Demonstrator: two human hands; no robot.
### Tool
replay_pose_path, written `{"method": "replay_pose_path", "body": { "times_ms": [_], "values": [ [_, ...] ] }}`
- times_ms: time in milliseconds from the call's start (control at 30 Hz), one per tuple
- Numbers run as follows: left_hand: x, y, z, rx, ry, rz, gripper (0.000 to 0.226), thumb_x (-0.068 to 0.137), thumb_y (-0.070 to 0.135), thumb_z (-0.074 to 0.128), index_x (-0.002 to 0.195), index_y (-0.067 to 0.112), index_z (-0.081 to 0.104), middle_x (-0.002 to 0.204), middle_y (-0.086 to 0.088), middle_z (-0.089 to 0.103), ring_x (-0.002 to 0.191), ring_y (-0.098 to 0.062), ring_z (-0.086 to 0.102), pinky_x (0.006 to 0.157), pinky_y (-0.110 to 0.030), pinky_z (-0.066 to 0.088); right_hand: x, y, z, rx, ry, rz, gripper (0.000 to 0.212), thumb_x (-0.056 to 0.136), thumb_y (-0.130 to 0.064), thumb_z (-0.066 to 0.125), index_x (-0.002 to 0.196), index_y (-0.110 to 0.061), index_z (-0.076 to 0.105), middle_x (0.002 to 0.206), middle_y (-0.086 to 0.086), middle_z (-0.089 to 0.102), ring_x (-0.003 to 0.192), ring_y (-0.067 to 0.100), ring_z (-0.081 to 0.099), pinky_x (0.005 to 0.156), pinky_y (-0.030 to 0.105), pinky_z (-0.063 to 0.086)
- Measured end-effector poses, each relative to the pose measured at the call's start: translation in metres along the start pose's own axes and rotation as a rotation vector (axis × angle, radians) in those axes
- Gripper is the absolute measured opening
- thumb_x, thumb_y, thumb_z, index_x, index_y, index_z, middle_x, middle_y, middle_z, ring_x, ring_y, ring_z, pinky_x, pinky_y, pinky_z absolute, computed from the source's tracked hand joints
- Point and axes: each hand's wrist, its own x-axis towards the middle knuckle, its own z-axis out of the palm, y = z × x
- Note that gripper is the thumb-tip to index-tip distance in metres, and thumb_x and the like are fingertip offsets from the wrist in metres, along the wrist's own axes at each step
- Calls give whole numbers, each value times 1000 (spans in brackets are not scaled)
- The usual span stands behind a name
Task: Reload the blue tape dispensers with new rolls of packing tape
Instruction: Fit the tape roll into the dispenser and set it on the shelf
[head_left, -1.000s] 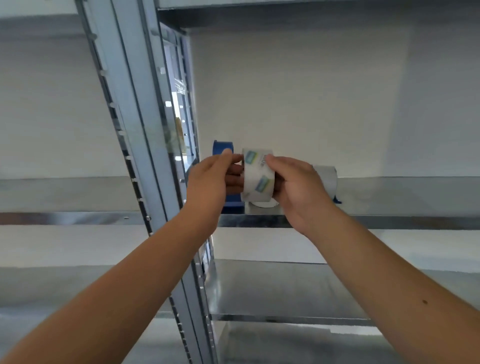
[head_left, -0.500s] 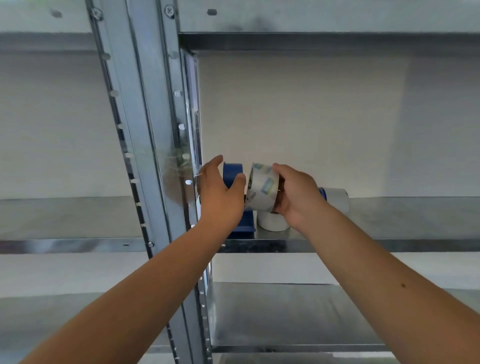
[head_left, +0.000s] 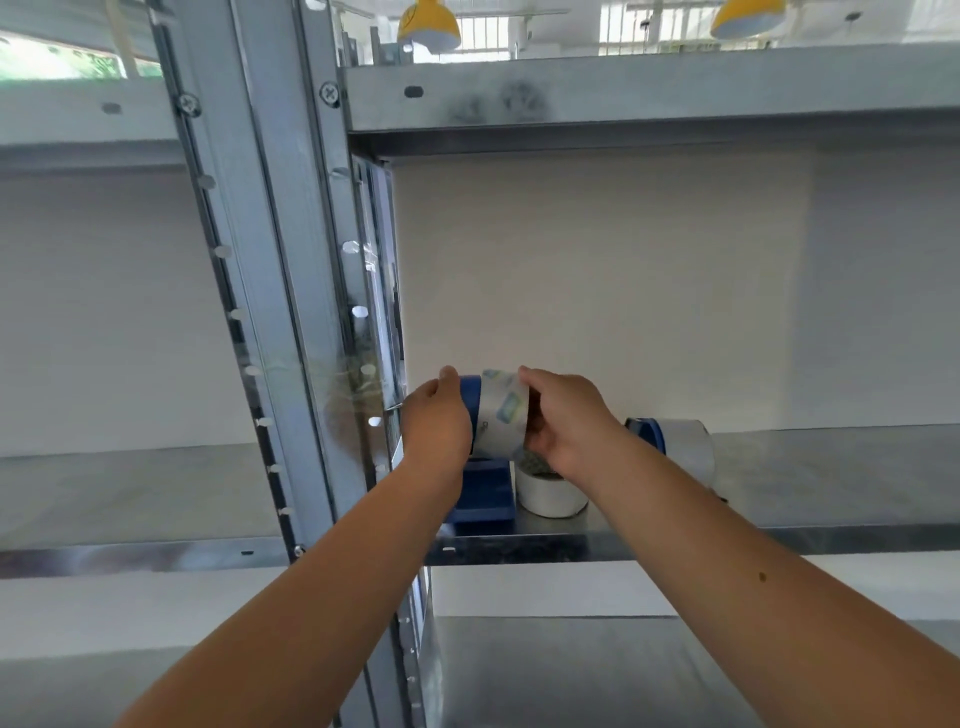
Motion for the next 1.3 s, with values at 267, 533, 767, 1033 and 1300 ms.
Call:
{"method": "replay_pose_path", "body": {
  "times_ms": [267, 533, 767, 1033, 1300],
  "values": [
    [-23, -8, -12, 117, -89, 264, 39, 107, 29, 42, 69, 21, 47, 68, 3, 47, 67, -20, 46, 56, -24, 37, 7, 0, 15, -140, -114, -60, 21, 101, -8, 57, 106, 8, 69, 114, 30, 70, 96, 35, 70, 91, 46, 57],
    [-42, -15, -29, -68, -87, 340, 56, 108, 38, 42, 91, -8, 70, 73, -7, 68, 59, -3, 61, 49, -10, 46, -10, 12, 7, -114, -225, -152, 22, 93, -15, 75, 97, 7, 72, 104, 27, 77, 92, 32, 76, 91, 47, 62],
    [-54, 0, -31, -114, -166, 346, 49, 101, 46, 53, 82, 5, 73, 86, -20, 73, 78, -22, 70, 69, -32, 57, -19, 6, -9, -180, -366, -319, 16, 97, -9, 68, 110, -8, 77, 106, 11, 81, 103, 28, 74, 97, 42, 58],
    [-60, 17, -34, -341, -271, 191, 18, 88, 36, 75, 89, 18, 75, 78, -1, 78, 72, -15, 74, 59, -25, 58, -29, 15, -17, -365, -345, -576, 18, 94, -17, 74, 109, -21, 80, 133, -12, 62, 119, 22, 66, 97, 31, 57],
    [-73, -1, -37, -77, -366, 634, 21, 92, 18, 71, 79, 35, 74, 75, 19, 76, 73, 4, 72, 64, -15, 57, -36, 10, -41, -71, -418, -545, 17, 86, -10, 67, 85, -12, 84, 102, 10, 79, 103, 31, 72, 88, 42, 57]
  ]
}}
